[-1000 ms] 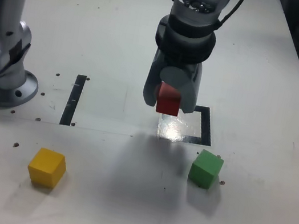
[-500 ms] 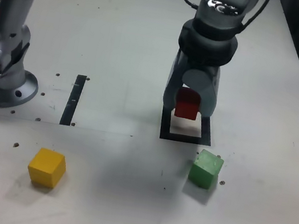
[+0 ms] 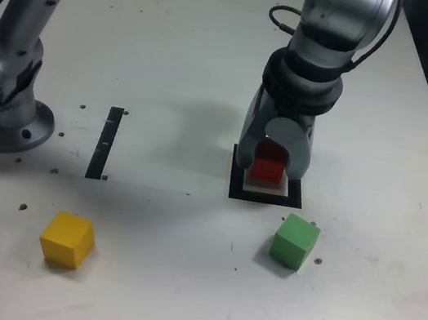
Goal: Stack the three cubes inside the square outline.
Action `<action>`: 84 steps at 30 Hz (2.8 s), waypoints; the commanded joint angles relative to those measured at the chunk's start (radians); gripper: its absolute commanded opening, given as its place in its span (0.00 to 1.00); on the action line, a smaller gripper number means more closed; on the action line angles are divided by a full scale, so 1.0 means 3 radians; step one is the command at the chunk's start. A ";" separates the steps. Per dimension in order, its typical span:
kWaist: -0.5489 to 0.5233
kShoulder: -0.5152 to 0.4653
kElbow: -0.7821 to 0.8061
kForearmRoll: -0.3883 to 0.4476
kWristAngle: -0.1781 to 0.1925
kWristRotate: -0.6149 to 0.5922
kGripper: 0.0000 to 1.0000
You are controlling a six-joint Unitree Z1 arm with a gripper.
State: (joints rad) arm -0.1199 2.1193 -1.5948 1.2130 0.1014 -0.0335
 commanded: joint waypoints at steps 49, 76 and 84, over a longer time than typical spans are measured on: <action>-0.0764 -0.1183 0.0548 0.0441 -0.0050 -0.0398 0.99; -0.2692 -0.1853 0.1991 -0.0351 -0.0772 -0.1427 0.99; -0.2775 -0.1651 0.1953 -0.0502 -0.0658 -0.1709 0.97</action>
State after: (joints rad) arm -0.9493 1.6055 -0.9972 1.0655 -0.0969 -0.5301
